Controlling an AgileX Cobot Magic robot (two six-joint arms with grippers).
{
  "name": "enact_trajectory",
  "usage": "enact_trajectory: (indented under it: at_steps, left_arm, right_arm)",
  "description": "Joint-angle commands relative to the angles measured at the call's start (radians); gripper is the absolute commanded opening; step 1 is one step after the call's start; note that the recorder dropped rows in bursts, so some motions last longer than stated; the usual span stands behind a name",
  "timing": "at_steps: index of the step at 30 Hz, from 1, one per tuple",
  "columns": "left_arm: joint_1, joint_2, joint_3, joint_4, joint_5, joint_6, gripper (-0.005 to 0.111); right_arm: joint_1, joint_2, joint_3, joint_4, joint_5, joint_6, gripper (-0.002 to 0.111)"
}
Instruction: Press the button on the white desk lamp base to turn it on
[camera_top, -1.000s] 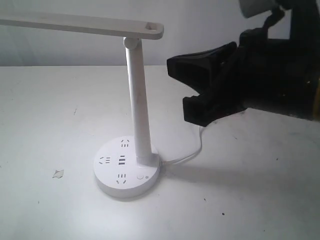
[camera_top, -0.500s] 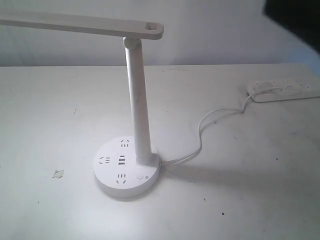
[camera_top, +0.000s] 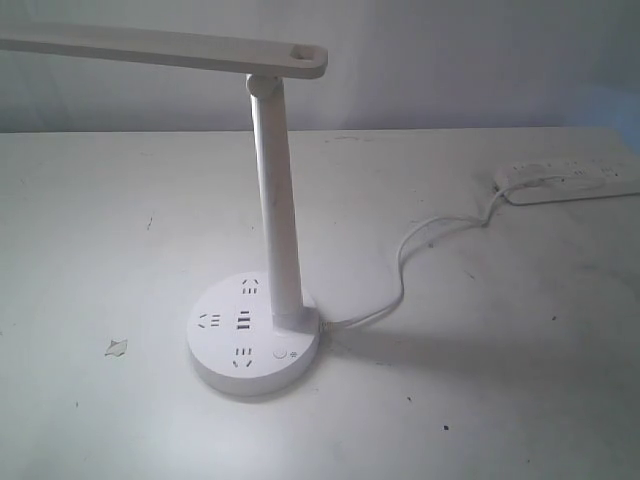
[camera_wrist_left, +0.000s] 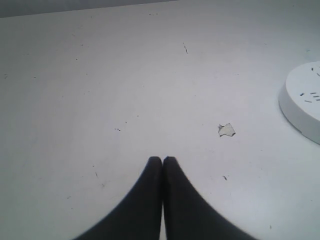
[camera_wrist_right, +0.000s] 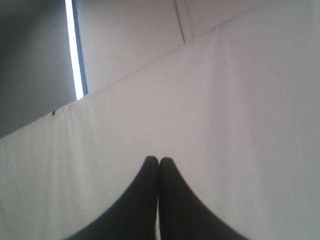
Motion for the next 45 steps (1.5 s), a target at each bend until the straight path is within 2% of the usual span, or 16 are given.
enact_trajectory:
  at_steps: [1,3,5,6,8,16,18,20,33,45]
  left_arm:
    - [0.002,0.007,0.002,-0.004,-0.002,0.0,0.0]
    - [0.002,0.007,0.002,-0.004,-0.002,0.0,0.0]
    - [0.002,0.007,0.002,-0.004,-0.002,0.0,0.0]
    - [0.002,0.007,0.002,-0.004,-0.002,0.0,0.0]
    - [0.002,0.007,0.002,-0.004,-0.002,0.0,0.0]
    - [0.002,0.007,0.002,-0.004,-0.002,0.0,0.0]
    - [0.002,0.007,0.002,-0.004,-0.002,0.0,0.0]
    - [0.002,0.007,0.002,-0.004,-0.002,0.0,0.0]
    - [0.002,0.007,0.002,-0.004,-0.002,0.0,0.0]
    - [0.002,0.007,0.002,-0.004,-0.002,0.0,0.0]
  right_arm:
    - [-0.005,-0.003,0.024,0.57,0.243,-0.508,0.0]
    - [-0.005,-0.003,0.048,0.787,0.351,-0.924,0.0]
    - [-0.005,-0.003,0.099,0.917,0.409,-1.287,0.0]
    - [-0.005,-0.003,0.131,0.951,0.43,-1.418,0.0]
    - [-0.005,-0.003,0.204,0.989,0.44,-1.556,0.0]
    - [-0.005,-0.003,0.461,1.034,0.432,-1.552,0.0]
    - [-0.005,-0.003,0.468,1.078,0.448,-1.55,0.0]
    - [-0.005,-0.003,0.468,1.116,0.548,-1.55,0.0]
    - [0.035,-0.003,0.468,1.136,0.546,-1.566,0.0]
    - [-0.006,-0.003,0.468,1.136,0.548,-1.564,0.0]
